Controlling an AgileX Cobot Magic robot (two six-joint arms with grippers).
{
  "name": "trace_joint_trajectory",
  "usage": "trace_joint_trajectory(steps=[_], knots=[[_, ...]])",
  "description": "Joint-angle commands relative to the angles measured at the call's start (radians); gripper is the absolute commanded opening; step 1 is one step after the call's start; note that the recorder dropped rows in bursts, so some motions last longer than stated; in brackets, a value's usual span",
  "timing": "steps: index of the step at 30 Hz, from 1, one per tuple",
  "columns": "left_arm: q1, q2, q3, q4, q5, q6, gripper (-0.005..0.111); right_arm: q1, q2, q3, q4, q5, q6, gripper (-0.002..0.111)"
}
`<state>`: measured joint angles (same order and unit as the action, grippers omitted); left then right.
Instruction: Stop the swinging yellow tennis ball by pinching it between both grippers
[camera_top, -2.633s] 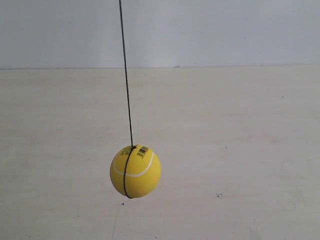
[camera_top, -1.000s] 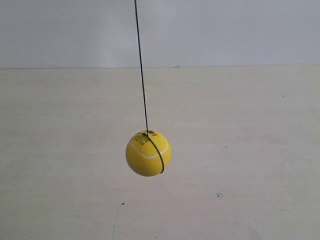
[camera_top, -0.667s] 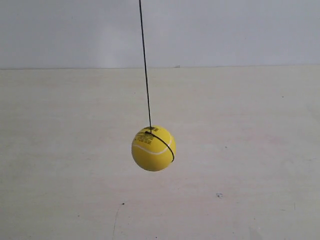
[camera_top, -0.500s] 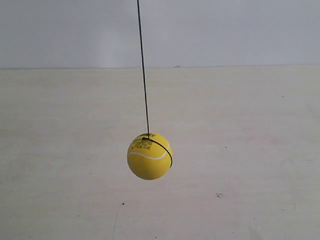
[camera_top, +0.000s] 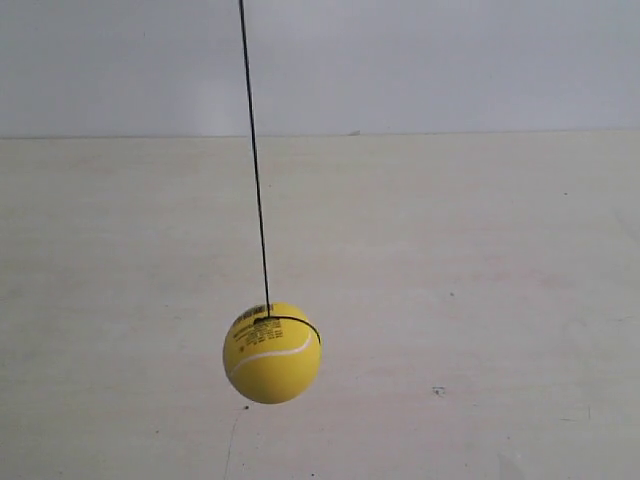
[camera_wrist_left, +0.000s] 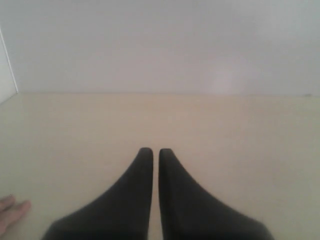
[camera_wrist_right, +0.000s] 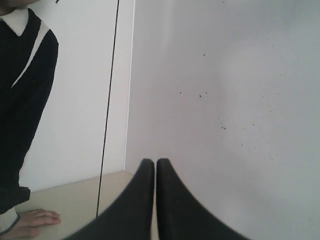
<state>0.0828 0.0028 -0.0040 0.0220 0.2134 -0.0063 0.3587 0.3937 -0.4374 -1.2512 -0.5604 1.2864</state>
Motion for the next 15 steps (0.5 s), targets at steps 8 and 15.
trace_joint_trajectory(steps=[8,15], knots=[[0.004,-0.003,0.004,0.019,0.083,0.006,0.005,0.0,-0.002,-0.005,0.004,0.006,-0.001,0.0],[0.004,-0.003,0.004,0.081,0.083,0.006,0.005,0.0,-0.002,-0.005,0.004,0.006,-0.001,0.0]])
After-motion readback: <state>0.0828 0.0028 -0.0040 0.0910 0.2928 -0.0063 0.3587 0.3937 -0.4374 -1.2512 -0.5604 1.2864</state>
